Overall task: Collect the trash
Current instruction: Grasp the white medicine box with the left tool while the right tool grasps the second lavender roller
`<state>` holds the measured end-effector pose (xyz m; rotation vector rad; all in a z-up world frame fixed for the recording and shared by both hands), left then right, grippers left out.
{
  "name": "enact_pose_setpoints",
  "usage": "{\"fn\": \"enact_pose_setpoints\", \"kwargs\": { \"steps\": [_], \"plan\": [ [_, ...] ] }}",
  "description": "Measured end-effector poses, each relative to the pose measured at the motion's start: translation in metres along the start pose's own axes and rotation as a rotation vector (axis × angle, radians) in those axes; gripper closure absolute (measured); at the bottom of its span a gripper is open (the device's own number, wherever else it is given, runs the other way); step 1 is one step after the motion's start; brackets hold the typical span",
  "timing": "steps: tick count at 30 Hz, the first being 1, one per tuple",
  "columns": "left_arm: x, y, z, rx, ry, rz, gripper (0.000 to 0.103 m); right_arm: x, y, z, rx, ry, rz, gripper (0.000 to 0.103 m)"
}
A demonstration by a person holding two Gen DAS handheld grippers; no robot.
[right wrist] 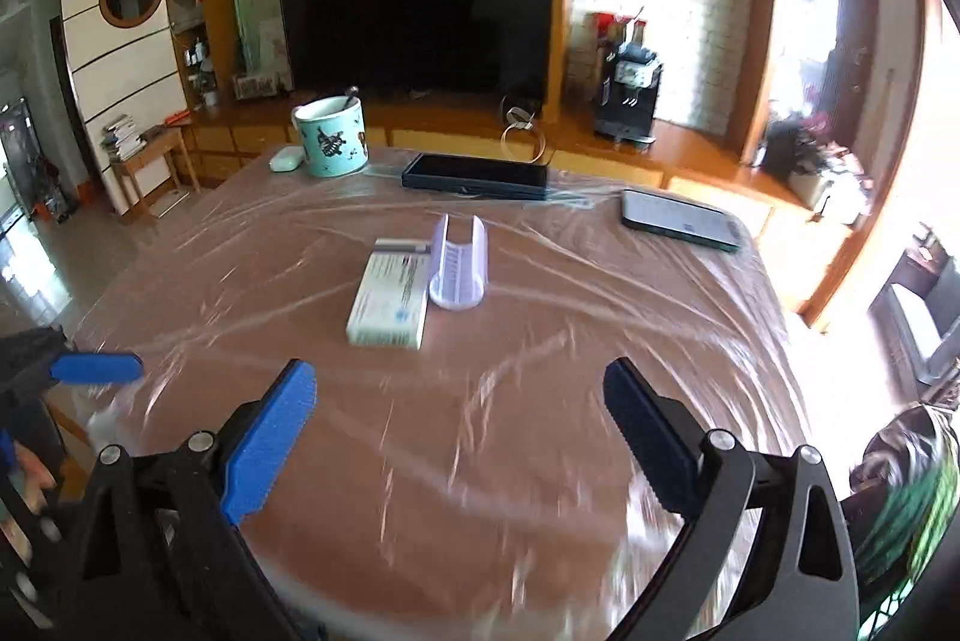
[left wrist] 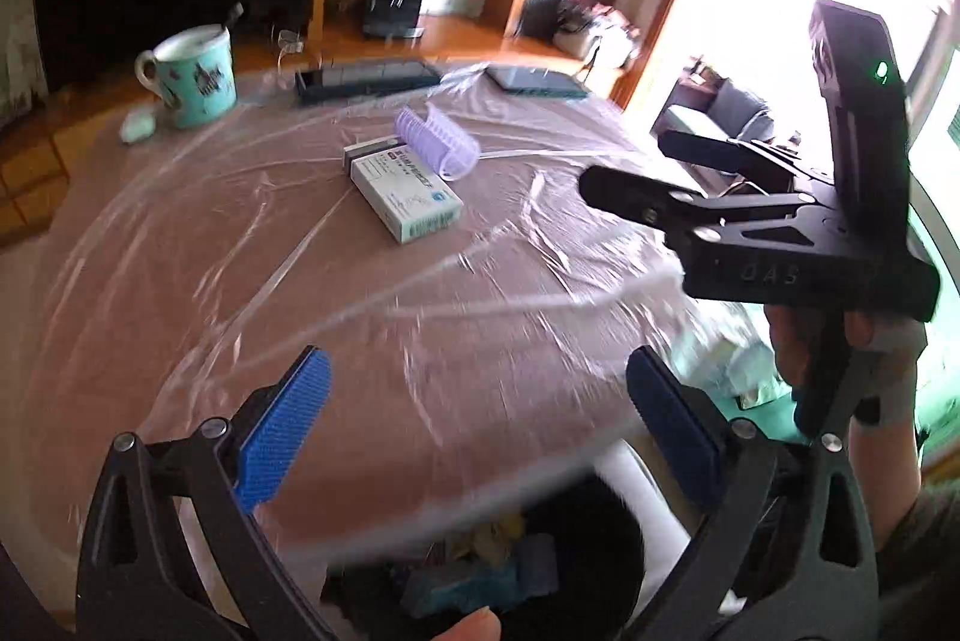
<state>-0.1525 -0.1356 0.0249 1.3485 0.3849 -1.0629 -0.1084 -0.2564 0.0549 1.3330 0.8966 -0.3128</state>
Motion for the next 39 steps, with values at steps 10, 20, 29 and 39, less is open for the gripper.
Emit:
{"fn": "enact_pose_setpoints", "kwargs": {
  "steps": [10,20,29,39],
  "plan": [
    [0.098,0.044,-0.039,-0.093,0.111,-0.137,0.004,0.11,0.032,0.001,0.003,0.024,-0.185,0.021],
    [0.127,0.062,-0.054,-0.076,0.198,-0.136,0.015,0.15,0.034,0.003,0.005,0.007,-0.245,0.045],
    [0.13,0.072,-0.061,-0.087,0.224,-0.127,0.016,0.163,0.032,0.008,0.025,0.011,-0.266,0.045],
    [0.128,0.075,-0.066,-0.041,0.272,-0.099,0.051,0.157,0.035,0.012,0.047,0.02,-0.223,0.061]
  ]
}}
Point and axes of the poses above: each gripper's, at about its wrist camera, not at the fingertips, and x roughly the way its jaws point, z to its right, y to its top, the point moved 8 cm from there along x, roughly the way its jaws point, and after that the axes turned 2 degrees about -y, right-handed, at the moved point
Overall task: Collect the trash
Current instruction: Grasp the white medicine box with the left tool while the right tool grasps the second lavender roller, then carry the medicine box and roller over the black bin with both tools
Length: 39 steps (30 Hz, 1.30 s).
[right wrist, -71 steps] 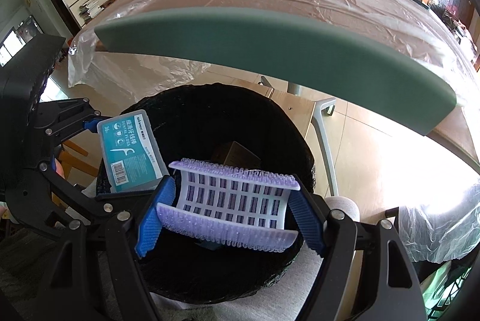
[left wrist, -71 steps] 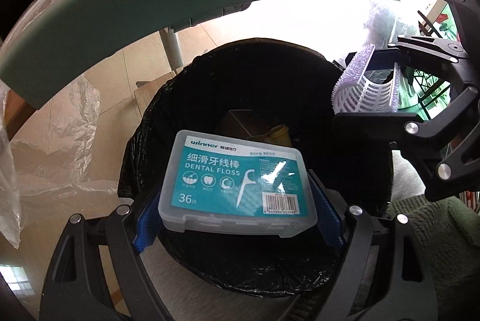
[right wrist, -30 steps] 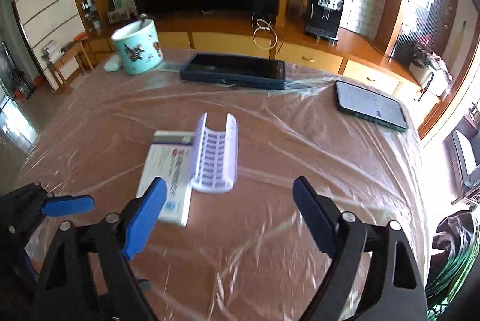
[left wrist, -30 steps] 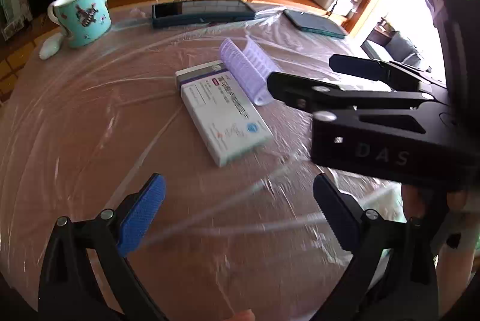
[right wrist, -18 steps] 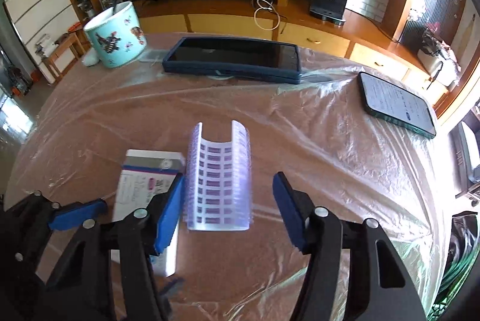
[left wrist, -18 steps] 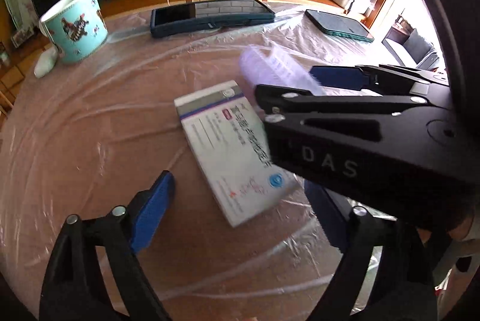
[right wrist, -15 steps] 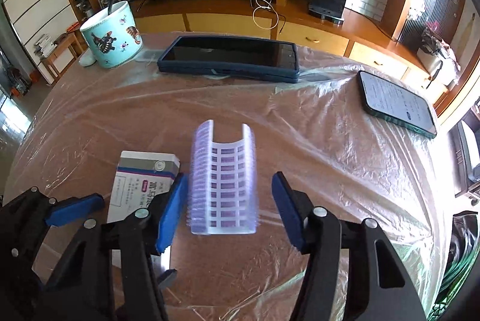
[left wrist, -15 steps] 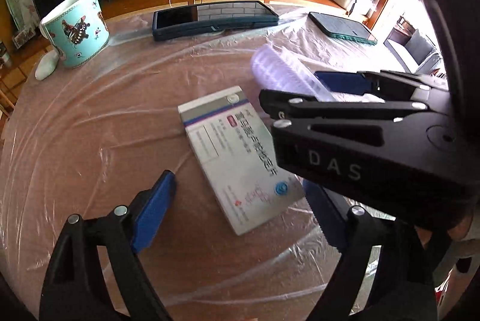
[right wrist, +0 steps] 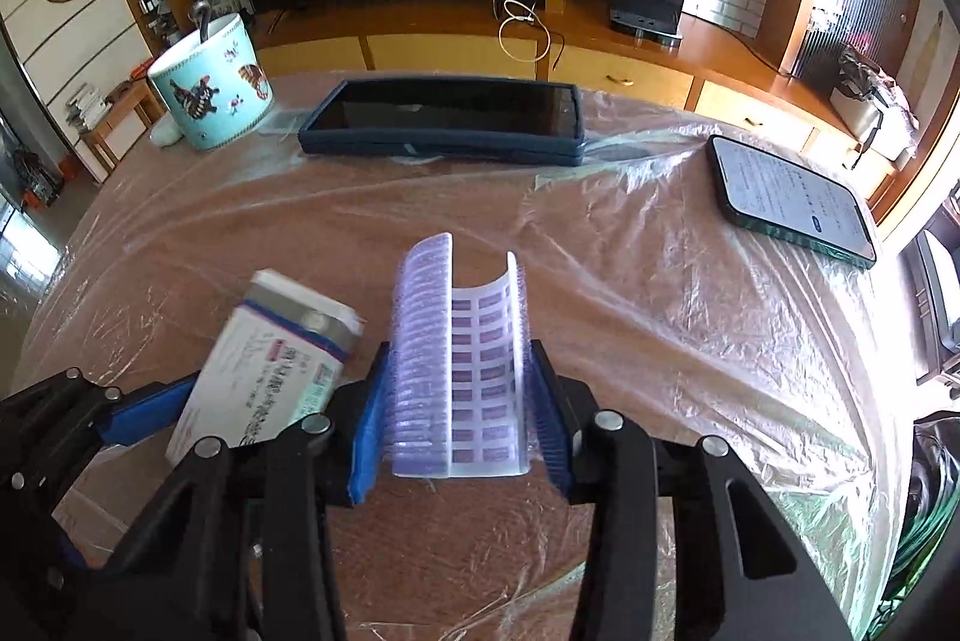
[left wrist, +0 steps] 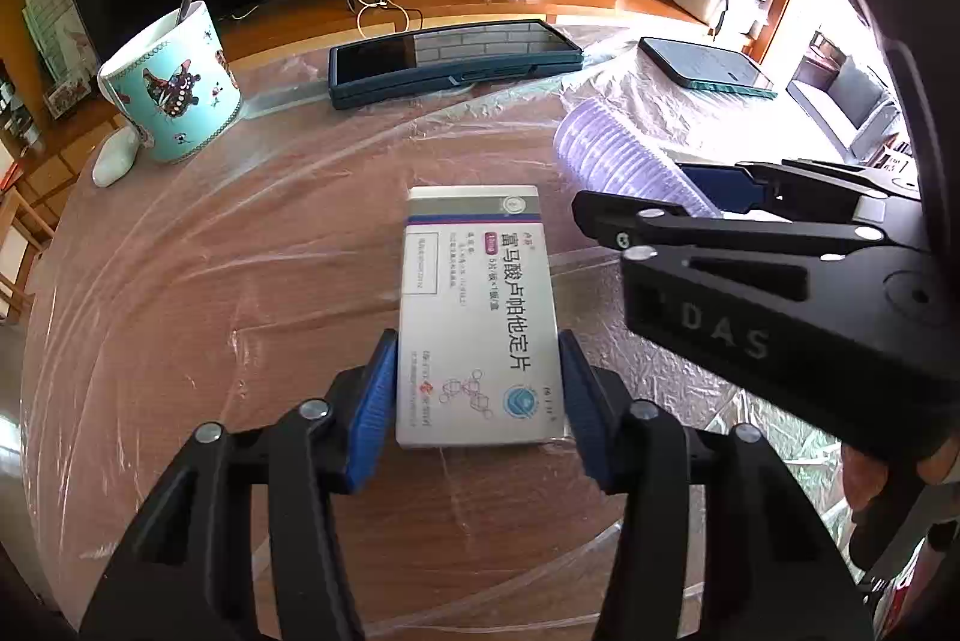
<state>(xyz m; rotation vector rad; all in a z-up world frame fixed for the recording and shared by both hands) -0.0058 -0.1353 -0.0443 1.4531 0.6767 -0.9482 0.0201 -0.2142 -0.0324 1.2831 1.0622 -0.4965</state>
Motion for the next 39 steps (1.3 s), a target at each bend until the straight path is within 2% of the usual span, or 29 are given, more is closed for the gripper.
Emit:
{"fn": "enact_pose_setpoints", "kwargs": {
  "steps": [9,23,39],
  "plan": [
    [-0.007,-0.002,-0.004,-0.001,-0.044,0.019,0.051,-0.018,-0.007,-0.002,0.012,0.026,0.029,0.061],
    [-0.028,-0.008,-0.003,0.013,-0.084,0.05,0.051,-0.04,-0.045,0.004,0.056,0.042,0.04,0.061],
    [-0.095,-0.036,-0.009,0.049,-0.135,0.148,0.051,-0.123,-0.086,-0.025,0.015,0.109,0.176,0.061]
  ]
}}
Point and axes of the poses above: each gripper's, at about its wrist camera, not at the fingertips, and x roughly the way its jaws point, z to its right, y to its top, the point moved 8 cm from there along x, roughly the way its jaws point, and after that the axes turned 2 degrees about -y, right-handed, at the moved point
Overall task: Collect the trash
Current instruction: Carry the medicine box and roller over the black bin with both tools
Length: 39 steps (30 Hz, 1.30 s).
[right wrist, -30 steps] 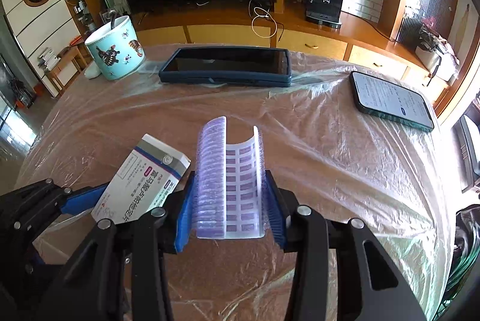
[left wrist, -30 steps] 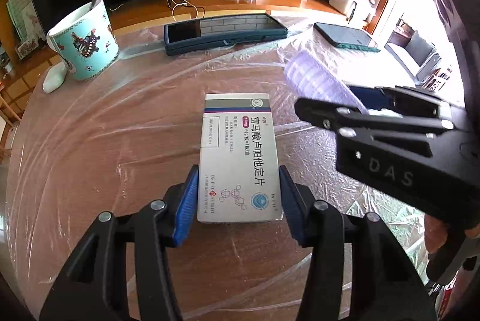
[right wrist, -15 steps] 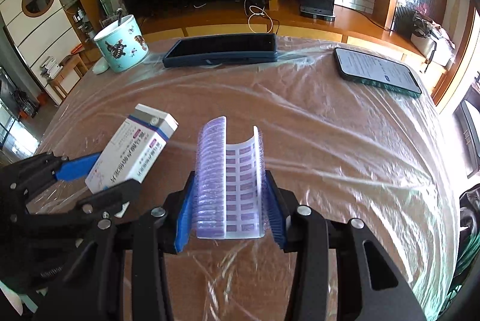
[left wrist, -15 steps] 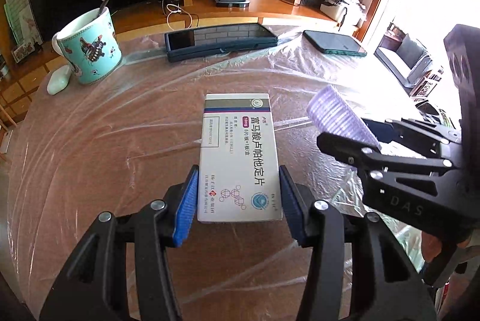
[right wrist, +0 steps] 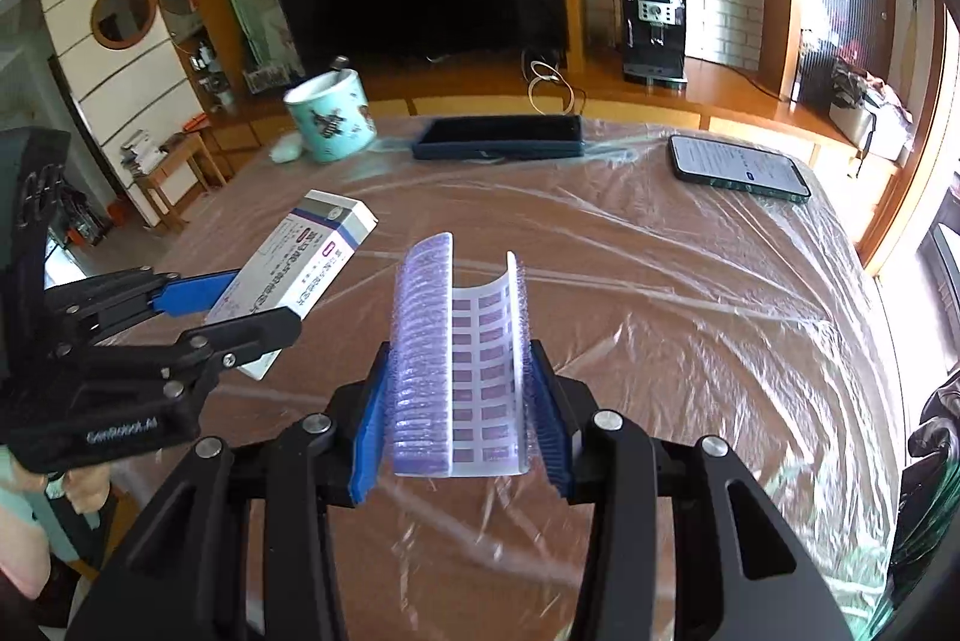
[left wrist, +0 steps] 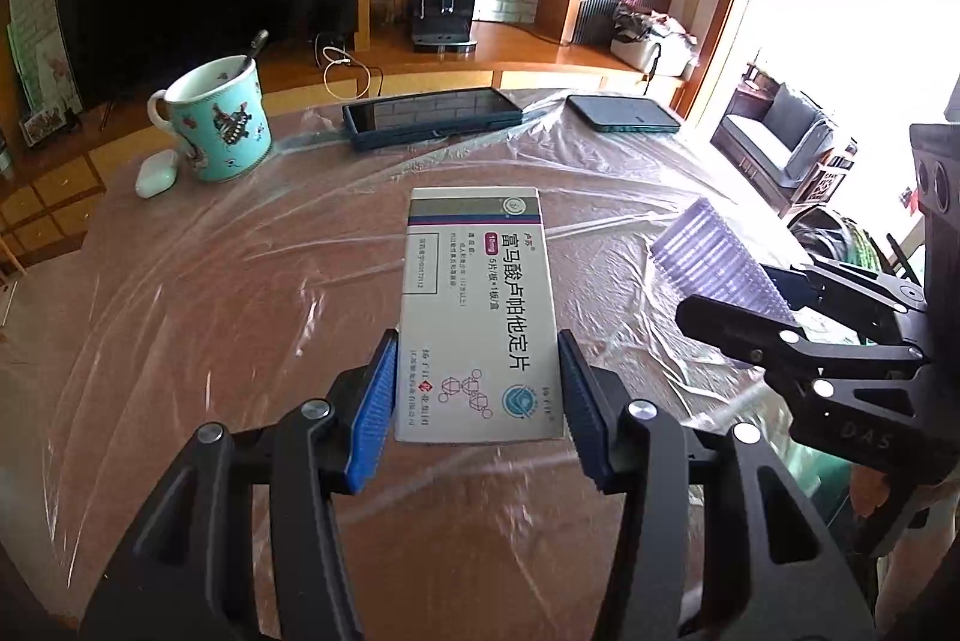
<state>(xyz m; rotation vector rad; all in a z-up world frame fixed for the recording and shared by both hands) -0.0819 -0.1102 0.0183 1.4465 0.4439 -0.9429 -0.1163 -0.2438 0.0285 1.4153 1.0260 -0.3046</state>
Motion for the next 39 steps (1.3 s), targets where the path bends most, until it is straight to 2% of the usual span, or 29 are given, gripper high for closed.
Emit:
{"fn": "enact_pose_setpoints", "kwargs": {
  "steps": [6,22,32,39],
  "plan": [
    [-0.024,-0.017,0.002,0.018,-0.005,0.025,0.051,-0.024,-0.016,-0.016,-0.021,0.023,0.023,0.061],
    [-0.083,-0.075,0.018,0.105,-0.103,0.058,0.051,-0.066,-0.073,-0.05,-0.066,0.112,0.017,0.061],
    [-0.105,-0.125,0.032,0.196,-0.146,0.007,0.051,-0.083,-0.115,-0.065,-0.09,0.154,-0.017,0.061],
    [-0.1,-0.159,0.041,0.196,-0.178,-0.055,0.051,-0.081,-0.146,-0.074,-0.079,0.179,-0.069,0.061]
  ]
}}
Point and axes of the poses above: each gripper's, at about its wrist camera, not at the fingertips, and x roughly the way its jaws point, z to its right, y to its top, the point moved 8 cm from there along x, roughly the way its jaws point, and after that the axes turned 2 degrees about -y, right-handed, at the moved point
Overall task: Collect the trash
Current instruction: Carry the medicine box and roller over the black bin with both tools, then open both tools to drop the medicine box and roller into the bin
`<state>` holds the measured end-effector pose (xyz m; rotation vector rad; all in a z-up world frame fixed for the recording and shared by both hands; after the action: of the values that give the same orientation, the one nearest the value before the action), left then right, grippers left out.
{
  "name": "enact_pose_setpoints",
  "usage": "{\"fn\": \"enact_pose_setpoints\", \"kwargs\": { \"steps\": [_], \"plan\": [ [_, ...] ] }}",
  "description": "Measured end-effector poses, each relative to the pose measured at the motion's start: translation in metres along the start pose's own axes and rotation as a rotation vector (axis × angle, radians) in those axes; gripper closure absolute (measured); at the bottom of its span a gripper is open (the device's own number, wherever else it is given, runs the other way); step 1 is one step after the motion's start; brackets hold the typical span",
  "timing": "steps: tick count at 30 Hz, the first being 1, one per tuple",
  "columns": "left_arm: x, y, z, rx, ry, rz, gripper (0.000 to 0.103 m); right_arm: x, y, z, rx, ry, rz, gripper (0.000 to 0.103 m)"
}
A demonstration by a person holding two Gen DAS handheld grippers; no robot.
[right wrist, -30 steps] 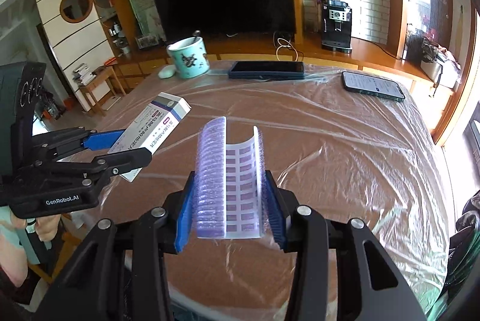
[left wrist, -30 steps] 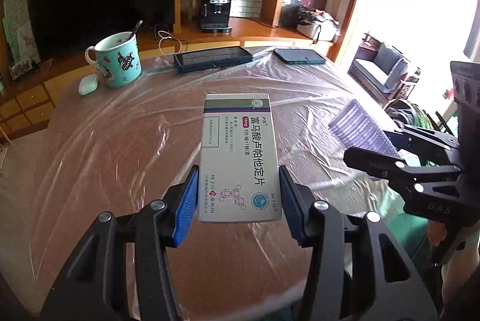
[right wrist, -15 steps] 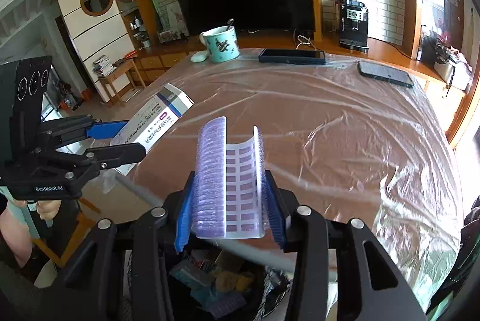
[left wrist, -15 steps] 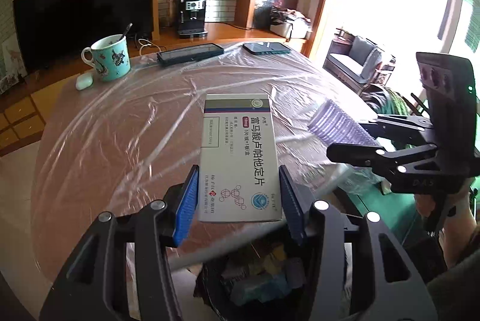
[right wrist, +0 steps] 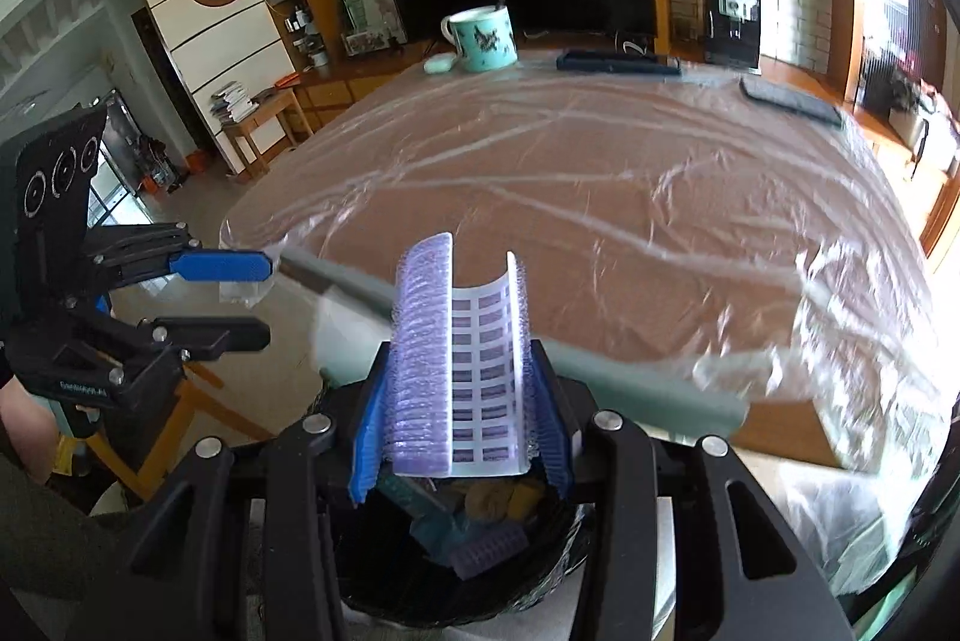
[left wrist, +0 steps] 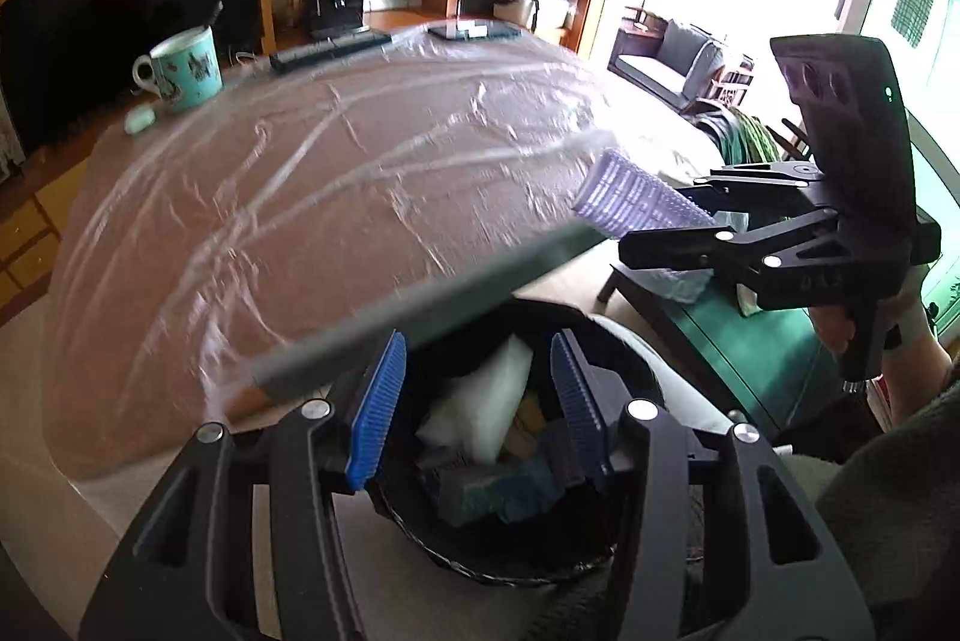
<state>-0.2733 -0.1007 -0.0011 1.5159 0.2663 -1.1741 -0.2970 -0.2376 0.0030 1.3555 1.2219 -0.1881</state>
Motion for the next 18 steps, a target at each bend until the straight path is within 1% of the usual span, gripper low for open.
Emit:
{"fn": "enact_pose_setpoints", "kwargs": {
  "steps": [2,4,6,11,14,17,18],
  "plan": [
    [0.005,-0.008,0.002,0.001,0.009,-0.018,0.051,0.008,-0.012,-0.005,-0.009,0.008,-0.032,0.061],
    [0.011,-0.017,0.003,-0.006,0.002,-0.038,0.051,0.015,-0.02,-0.009,-0.025,0.008,-0.058,0.061],
    [0.018,-0.025,0.004,-0.014,0.004,-0.058,0.051,0.028,-0.033,-0.01,-0.038,-0.019,-0.095,0.061],
    [0.045,-0.047,0.006,-0.029,-0.002,-0.124,0.051,0.06,-0.061,-0.004,-0.012,-0.037,-0.173,0.061],
    [0.058,-0.057,0.004,-0.028,0.015,-0.153,0.051,0.074,-0.075,0.0,-0.001,-0.061,-0.209,0.061],
    [0.07,-0.066,0.001,-0.04,0.019,-0.18,0.051,0.082,-0.085,0.003,0.02,-0.058,-0.234,0.061],
    [0.074,-0.069,-0.001,-0.036,0.034,-0.186,0.051,0.084,-0.087,0.004,0.015,-0.071,-0.238,0.06]
  ]
}}
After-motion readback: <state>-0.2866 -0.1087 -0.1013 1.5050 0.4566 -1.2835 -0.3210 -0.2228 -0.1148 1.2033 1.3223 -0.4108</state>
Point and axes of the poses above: each gripper's, at about its wrist camera, not at the fingertips, and x roughly the way its jaws point, z to its right, y to its top, the point moved 8 cm from there along x, roughly the way its jaws point, and after that the axes turned 2 degrees about -y, right-handed, at the moved point
